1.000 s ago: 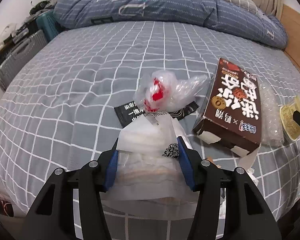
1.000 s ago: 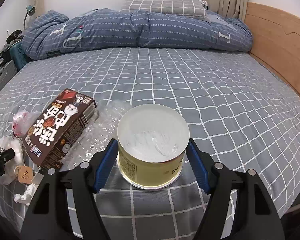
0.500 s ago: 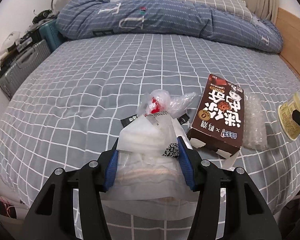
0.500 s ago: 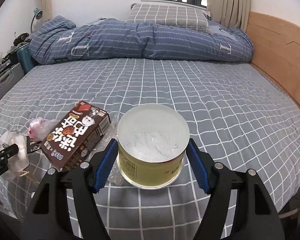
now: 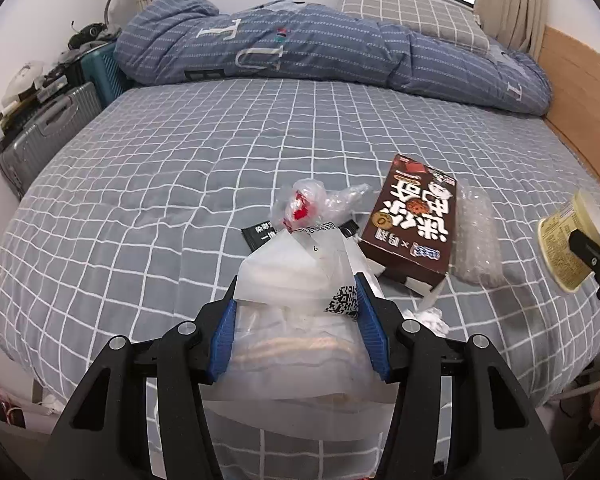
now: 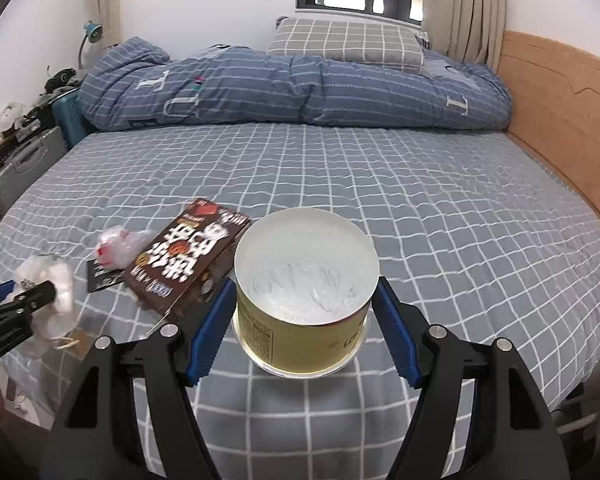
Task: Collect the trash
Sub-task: 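Lift the cup and white bag and carry them toward the bin, then open the right tool over the bin while the left tool releases the white bag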
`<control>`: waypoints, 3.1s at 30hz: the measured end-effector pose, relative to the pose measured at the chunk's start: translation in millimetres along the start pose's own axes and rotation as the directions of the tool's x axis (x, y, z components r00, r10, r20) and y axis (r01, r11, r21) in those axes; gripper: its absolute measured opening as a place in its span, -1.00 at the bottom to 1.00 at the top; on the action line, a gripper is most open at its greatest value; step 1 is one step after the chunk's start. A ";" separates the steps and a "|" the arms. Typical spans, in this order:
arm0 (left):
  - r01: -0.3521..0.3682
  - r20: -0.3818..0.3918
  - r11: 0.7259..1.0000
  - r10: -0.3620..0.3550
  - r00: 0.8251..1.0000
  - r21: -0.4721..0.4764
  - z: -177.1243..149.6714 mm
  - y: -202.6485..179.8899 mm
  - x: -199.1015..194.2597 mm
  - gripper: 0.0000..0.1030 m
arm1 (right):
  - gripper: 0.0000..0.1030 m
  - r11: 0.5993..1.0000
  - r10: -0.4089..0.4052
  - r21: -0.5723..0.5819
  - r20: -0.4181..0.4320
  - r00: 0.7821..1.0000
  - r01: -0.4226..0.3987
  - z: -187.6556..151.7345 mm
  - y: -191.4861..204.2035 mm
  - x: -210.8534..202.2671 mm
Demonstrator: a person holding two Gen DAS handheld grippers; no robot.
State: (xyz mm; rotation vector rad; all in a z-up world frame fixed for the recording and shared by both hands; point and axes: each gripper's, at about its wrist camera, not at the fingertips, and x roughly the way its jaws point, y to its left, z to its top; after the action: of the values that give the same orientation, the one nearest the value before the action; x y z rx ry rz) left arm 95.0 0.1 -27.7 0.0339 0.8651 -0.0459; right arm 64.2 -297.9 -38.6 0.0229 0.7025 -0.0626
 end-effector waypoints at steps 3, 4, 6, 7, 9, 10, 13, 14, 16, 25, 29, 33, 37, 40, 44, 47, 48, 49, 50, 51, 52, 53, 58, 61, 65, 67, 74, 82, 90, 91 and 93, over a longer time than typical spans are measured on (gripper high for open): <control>0.010 -0.001 1.000 -0.010 1.000 0.002 -7.6 -2.7 -5.5 0.02 | 0.30 1.000 0.004 -0.011 0.002 1.000 -0.004 -4.9 5.5 -8.6; 0.012 -0.003 1.000 -0.012 1.000 0.003 -9.5 -3.6 -6.3 0.02 | 0.30 1.000 0.006 -0.012 0.002 1.000 -0.006 -6.0 6.4 -10.2; 0.016 -0.003 1.000 -0.016 1.000 0.008 -13.8 -6.6 -9.6 0.02 | 0.30 1.000 0.010 -0.015 0.001 1.000 -0.010 -8.8 8.8 -13.6; 0.015 -0.002 1.000 -0.015 1.000 0.009 -15.2 -7.5 -11.1 0.02 | 0.30 1.000 0.009 -0.017 0.000 1.000 -0.009 -10.7 9.4 -15.1; 0.018 0.001 1.000 -0.018 1.000 0.009 -17.9 -8.7 -15.5 0.02 | 0.30 1.000 0.008 -0.016 -0.002 1.000 -0.008 -13.7 9.4 -17.7; 0.021 0.005 1.000 -0.021 1.000 0.004 -19.5 -8.4 -18.3 0.02 | 0.30 1.000 0.010 -0.013 -0.004 1.000 -0.010 -14.9 9.0 -19.0; 0.023 0.009 1.000 -0.023 1.000 0.001 -23.2 -9.3 -24.1 0.02 | 0.30 1.000 0.013 -0.007 -0.002 1.000 -0.013 -19.0 9.0 -25.3; 0.023 0.009 1.000 -0.023 1.000 0.002 -24.0 -9.9 -25.8 0.02 | 0.30 1.000 0.014 -0.008 0.001 1.000 -0.014 -20.2 9.5 -28.2; 0.025 0.012 1.000 -0.025 1.000 0.004 -27.4 -11.3 -30.5 0.02 | 0.30 1.000 0.015 -0.010 0.009 1.000 -0.015 -22.2 10.5 -33.4; 0.033 0.010 0.999 -0.033 0.999 0.003 -45.3 -13.6 -46.0 0.02 | 0.30 1.000 0.020 -0.010 0.031 0.999 -0.020 -34.3 7.9 -60.6; 0.030 0.012 0.999 -0.031 0.999 0.011 -54.5 -16.9 -52.9 0.02 | 0.30 1.000 0.020 -0.018 0.029 0.999 -0.020 -44.5 7.5 -69.2; 0.039 0.008 0.999 -0.039 0.999 0.019 -63.0 -20.5 -59.0 0.02 | 0.30 0.999 0.023 -0.032 0.025 0.999 -0.023 -55.6 10.2 -76.6; 0.041 -0.001 0.999 -0.041 0.999 0.026 -74.2 -23.5 -63.5 0.02 | 0.30 0.999 0.031 -0.037 0.016 0.999 -0.030 -65.9 14.2 -83.2; 0.045 -0.006 0.998 -0.045 0.999 0.032 -81.8 -26.0 -66.5 0.02 | 0.30 0.999 0.030 -0.033 0.006 1.000 -0.030 -75.6 12.7 -86.7; 0.052 -0.021 0.998 -0.051 0.998 0.044 -92.2 -30.8 -67.7 0.01 | 0.30 0.999 0.032 -0.023 -0.026 0.999 -0.033 -90.4 9.6 -87.6; 0.058 -0.035 0.997 -0.057 0.998 0.042 -100.3 -33.3 -67.2 0.01 | 0.30 0.999 0.025 -0.024 -0.038 0.999 -0.026 -99.8 9.8 -90.2; 0.062 -0.038 0.997 -0.060 0.997 0.036 -102.5 -33.4 -67.8 0.01 | 0.30 0.999 0.018 -0.031 -0.036 0.999 -0.019 -101.9 11.0 -91.7; 0.067 -0.043 0.997 -0.065 0.997 0.033 -105.3 -33.8 -68.8 0.01 | 0.30 0.999 0.009 -0.042 -0.033 0.999 -0.011 -106.1 12.9 -95.1; 0.069 -0.045 0.997 -0.067 0.997 0.036 -107.8 -34.5 -70.2 0.01 | 0.30 0.999 0.010 -0.045 -0.035 0.999 -0.012 -108.5 13.5 -96.8; 0.069 -0.045 0.997 -0.067 0.997 0.037 -111.2 -34.9 -72.3 0.01 | 0.30 0.999 0.015 -0.044 -0.041 0.999 -0.017 -111.3 14.0 -98.4; 0.070 -0.046 0.997 -0.068 0.997 0.035 -114.1 -34.6 -74.1 0.01 | 0.30 0.999 0.018 -0.042 -0.046 0.999 -0.020 -115.3 14.6 -100.9; 0.071 -0.049 0.997 -0.070 0.996 0.033 -116.3 -34.1 -75.2 0.01 | 0.30 0.999 0.017 -0.043 -0.048 0.999 -0.019 -117.5 15.1 -102.5; 0.068 -0.072 0.997 -0.066 0.995 0.031 -135.7 -31.4 -80.5 0.01 | 0.30 0.999 0.016 -0.045 -0.056 0.998 -0.019 -131.0 17.5 -113.7; 0.063 -0.085 0.998 -0.061 0.994 0.029 -146.6 -28.5 -82.5 0.01 | 0.30 0.999 0.021 -0.043 -0.068 0.997 -0.024 -138.4 18.9 -117.4; 0.058 -0.106 0.998 -0.055 0.993 0.025 -159.7 -25.4 -83.3 0.01 | 0.30 0.998 0.026 -0.047 -0.092 0.995 -0.030 -150.4 22.9 -121.5; 0.055 -0.117 0.998 -0.052 0.992 0.027 -166.8 -24.5 -84.4 0.01 | 0.30 0.998 0.027 -0.048 -0.105 0.994 -0.032 -155.9 26.5 -124.7; 0.068 -0.142 0.998 -0.066 0.988 0.012 -187.9 -20.5 -95.7 0.01 | 0.30 0.997 0.050 -0.045 -0.139 0.989 -0.057 -173.8 38.5 -137.9; 0.066 -0.173 0.998 -0.068 0.983 -0.016 -207.7 -14.3 -103.2 0.01 | 0.30 0.996 0.044 -0.068 -0.161 0.986 -0.055 -187.7 48.3 -145.6; 0.061 -0.201 0.998 -0.064 0.977 -0.021 -227.2 -6.6 -83.0 0.00 | 0.30 0.993 0.024 -0.110 -0.228 0.973 -0.051 -213.2 57.7 -127.8; 0.063 -0.213 0.998 -0.068 0.975 -0.027 -230.3 -4.5 -78.3 0.00 | 0.30 0.992 0.024 -0.111 -0.243 0.970 -0.052 -217.6 58.0 -122.3; 0.062 -0.221 0.998 -0.067 0.973 -0.028 -234.1 -2.7 -71.8 0.00 | 0.30 0.993 0.030 -0.099 -0.268 0.963 -0.058 -224.3 56.8 -112.9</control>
State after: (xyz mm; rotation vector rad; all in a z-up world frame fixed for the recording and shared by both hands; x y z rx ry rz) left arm -129.5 10.7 -124.8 -0.0090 1.0900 -0.0954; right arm -162.7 -226.2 -136.7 -0.0559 0.9739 0.0216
